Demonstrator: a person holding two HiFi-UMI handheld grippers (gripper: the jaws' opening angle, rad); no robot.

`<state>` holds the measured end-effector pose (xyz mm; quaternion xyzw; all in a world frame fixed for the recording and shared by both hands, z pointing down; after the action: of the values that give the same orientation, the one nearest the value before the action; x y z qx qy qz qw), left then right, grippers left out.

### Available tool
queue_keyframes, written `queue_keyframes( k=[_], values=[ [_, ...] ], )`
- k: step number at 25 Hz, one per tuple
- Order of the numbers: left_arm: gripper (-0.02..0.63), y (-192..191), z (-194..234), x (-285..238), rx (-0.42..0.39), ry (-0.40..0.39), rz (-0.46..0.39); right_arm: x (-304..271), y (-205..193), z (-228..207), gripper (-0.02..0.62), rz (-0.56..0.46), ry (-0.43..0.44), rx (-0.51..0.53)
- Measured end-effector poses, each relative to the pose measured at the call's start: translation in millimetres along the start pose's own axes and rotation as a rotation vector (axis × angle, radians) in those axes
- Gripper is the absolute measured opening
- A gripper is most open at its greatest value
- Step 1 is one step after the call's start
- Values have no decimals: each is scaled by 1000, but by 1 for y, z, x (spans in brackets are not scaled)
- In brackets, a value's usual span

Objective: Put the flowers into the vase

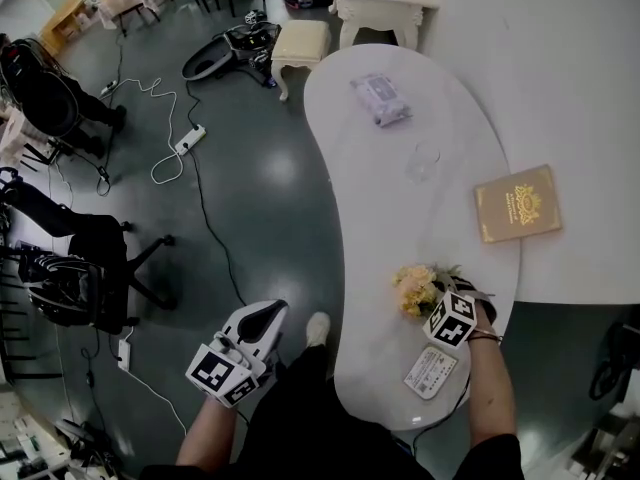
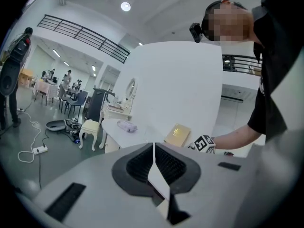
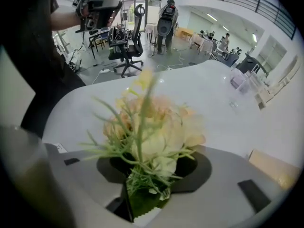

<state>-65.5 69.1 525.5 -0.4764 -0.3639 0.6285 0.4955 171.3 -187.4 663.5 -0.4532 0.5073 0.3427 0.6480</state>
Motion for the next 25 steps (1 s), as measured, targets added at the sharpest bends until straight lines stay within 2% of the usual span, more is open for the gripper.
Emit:
queue_keyframes(
  k=[3, 9, 15, 21, 25],
  values=[
    [20, 4, -2, 2, -9, -4, -3, 10, -1, 3, 198, -25, -47, -4],
    [20, 14, -6, 7, -31, 5, -18, 44, 0, 7, 198, -101, -134, -11],
    [20, 21, -21, 8, -58, -26, -38, 81, -4, 10, 198, -194, -221, -65],
    [20, 39, -41, 4, -102, -98, -52, 127, -8, 15, 196, -328, -278, -150],
    [20, 57, -54, 3, -154, -114, -85, 154, -14, 15, 196, -431, -335, -202]
  ],
)
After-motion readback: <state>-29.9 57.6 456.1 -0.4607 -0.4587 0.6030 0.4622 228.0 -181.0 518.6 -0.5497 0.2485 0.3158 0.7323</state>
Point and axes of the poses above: the fingertips, and each gripper's own axes: x backward along the fingers, z to its left, y out of its top, the point moved 8 cm from there along x, backward along the fingers, and after that the axes turned 3 degrees about -x, right-handed, at the moved point
